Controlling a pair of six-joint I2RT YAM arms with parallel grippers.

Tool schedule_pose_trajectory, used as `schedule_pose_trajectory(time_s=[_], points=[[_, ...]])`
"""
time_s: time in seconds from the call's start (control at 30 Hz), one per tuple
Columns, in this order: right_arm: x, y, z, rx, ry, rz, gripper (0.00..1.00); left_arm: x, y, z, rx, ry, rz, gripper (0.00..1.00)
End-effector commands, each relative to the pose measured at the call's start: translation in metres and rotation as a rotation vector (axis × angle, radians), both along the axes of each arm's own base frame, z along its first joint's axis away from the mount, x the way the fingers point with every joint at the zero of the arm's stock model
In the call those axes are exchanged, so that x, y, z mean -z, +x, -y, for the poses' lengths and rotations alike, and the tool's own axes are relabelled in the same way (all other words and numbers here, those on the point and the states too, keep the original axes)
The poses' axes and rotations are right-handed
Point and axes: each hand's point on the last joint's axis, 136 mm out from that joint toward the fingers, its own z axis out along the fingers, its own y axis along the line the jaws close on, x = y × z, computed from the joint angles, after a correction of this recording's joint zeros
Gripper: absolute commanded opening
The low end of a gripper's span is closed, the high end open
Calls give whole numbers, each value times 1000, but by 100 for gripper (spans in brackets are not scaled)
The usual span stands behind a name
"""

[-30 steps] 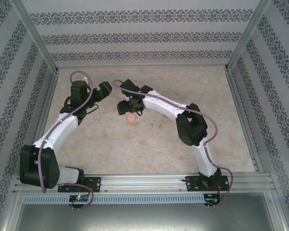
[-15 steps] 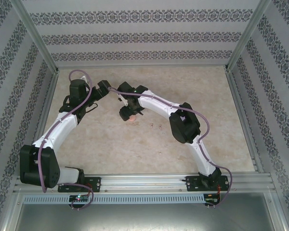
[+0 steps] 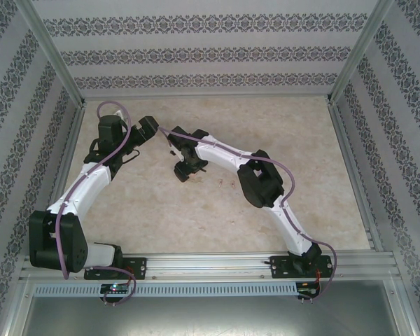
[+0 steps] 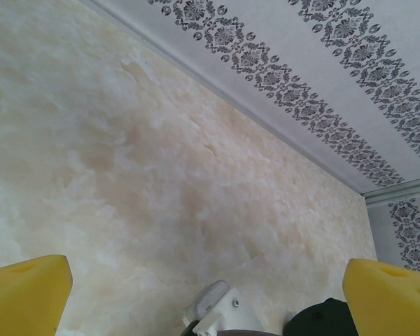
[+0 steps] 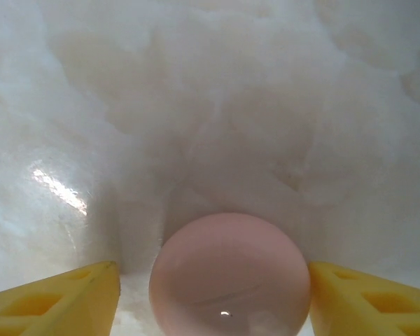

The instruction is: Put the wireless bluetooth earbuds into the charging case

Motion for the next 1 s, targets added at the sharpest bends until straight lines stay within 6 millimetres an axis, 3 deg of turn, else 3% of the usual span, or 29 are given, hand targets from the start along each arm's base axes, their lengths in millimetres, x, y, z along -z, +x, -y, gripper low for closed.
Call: schedule_pose_trajectory(time_s=[0.0, 0.37, 0.77, 0.97], points=[[11, -4, 5, -28, -53, -11, 68, -26, 0, 3, 24, -21, 69, 99], [18, 1, 9, -8, -53, -19, 59, -20, 0, 5, 31, -28, 62, 99], [25, 6, 8, 3, -50, -30, 61, -18, -1, 7, 45, -35, 57, 99], [23, 2, 7, -9, -37, -44, 47, -15, -2, 10, 59, -41, 48, 99]])
